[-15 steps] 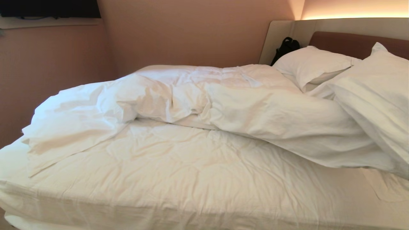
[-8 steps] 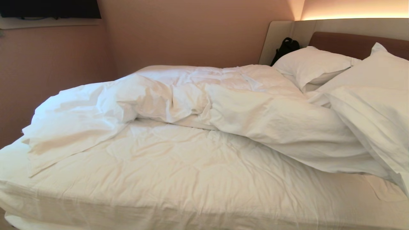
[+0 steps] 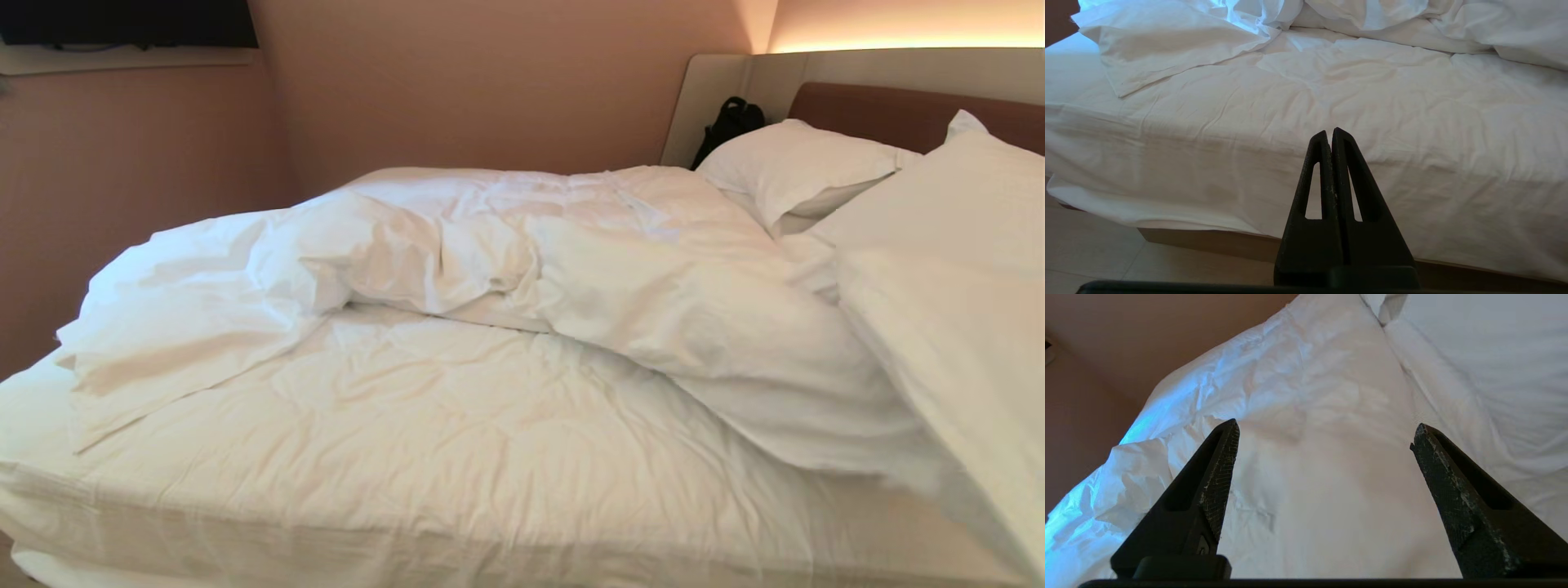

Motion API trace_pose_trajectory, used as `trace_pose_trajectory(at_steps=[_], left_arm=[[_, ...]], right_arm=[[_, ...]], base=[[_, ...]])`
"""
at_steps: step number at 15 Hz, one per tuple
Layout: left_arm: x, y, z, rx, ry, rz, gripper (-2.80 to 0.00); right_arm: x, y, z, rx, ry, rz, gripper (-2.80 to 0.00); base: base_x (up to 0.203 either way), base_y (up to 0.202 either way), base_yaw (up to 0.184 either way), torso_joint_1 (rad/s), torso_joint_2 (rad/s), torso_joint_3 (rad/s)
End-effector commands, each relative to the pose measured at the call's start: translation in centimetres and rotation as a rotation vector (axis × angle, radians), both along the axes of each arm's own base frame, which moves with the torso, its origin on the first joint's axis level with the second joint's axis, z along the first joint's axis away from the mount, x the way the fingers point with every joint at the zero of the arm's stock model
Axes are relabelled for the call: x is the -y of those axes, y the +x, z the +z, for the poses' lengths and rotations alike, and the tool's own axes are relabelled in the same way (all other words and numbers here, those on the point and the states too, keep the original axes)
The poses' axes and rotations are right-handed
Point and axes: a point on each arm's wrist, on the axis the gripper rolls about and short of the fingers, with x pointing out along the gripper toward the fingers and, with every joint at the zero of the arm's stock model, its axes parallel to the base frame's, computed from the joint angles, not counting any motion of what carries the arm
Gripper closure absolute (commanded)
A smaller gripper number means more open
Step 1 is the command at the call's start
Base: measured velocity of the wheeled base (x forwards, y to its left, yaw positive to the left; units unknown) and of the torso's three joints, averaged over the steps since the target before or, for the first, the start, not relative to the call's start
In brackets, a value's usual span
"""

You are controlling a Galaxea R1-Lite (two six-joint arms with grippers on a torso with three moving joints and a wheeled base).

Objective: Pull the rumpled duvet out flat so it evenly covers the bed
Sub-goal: Flatten the corners of the folded blanket

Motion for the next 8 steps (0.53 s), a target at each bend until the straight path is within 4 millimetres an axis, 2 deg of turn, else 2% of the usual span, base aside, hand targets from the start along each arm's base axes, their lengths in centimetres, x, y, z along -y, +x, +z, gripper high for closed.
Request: trace_pose_trajectory(at_steps=[1,5,8], left_arm=[[0.0,0.0,0.0,-0.001,-0.001,0.001,0.0],[0.0,0.0,0.0,-0.001,-0.001,0.001,0.0],[0.0,0.0,0.0,-0.001,-0.001,0.001,0.0]], right_arm=[[-0.3,-0.3,-1.8,-0.215,0.02,-0.034,-2.8],[-0.1,0.6,-2.6,-0.322,-0.015,-0.078,-2.8],[0.5,3.4,-3.2,-0.393,-0.011,-0.019,-2.8]], base=[[0.0,0.0,0.0,0.0,0.0,0.0],[0.0,0.0,0.0,0.0,0.0,0.0],[0.0,0.0,0.0,0.0,0.0,0.0]])
